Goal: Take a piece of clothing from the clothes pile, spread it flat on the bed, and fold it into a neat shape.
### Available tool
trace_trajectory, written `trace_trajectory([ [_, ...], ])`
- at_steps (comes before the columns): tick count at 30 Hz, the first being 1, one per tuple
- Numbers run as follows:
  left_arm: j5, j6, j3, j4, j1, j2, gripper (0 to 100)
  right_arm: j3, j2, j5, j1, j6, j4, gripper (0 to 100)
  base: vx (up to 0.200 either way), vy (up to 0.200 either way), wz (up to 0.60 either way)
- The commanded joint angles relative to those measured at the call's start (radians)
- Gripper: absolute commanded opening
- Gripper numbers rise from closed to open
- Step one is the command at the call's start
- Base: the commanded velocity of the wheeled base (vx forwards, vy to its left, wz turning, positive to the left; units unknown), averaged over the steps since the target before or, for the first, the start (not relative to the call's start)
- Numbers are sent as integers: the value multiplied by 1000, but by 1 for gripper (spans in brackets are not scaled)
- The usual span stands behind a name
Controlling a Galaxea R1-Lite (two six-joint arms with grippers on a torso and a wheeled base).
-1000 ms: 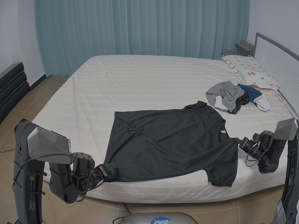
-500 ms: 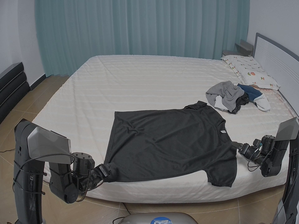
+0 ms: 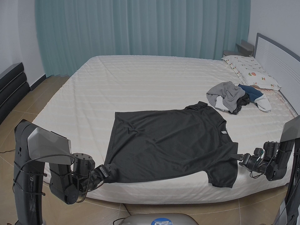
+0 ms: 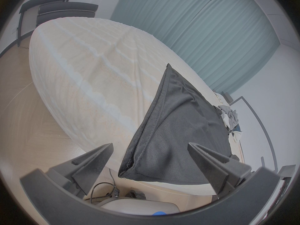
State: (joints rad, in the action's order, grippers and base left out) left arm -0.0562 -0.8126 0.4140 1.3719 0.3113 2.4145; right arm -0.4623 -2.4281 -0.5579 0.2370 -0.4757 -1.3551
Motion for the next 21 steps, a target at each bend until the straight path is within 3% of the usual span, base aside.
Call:
trace_trajectory([
  [1, -1, 0, 0, -1, 0, 2, 100, 5, -8, 0, -15, 3, 1, 100, 0, 0, 0],
  [19, 1, 0, 0, 1, 0, 2, 100, 2, -29, -39, -54, 11, -2, 100, 0, 0, 0],
  [20, 1, 0, 0, 1, 0, 2, 100, 4, -26, -37, -53, 11, -2, 0, 0, 0, 0],
  [21, 1, 0, 0, 1, 0, 2, 100, 8, -22, -37, -50, 12, -2, 0, 0, 0, 0],
])
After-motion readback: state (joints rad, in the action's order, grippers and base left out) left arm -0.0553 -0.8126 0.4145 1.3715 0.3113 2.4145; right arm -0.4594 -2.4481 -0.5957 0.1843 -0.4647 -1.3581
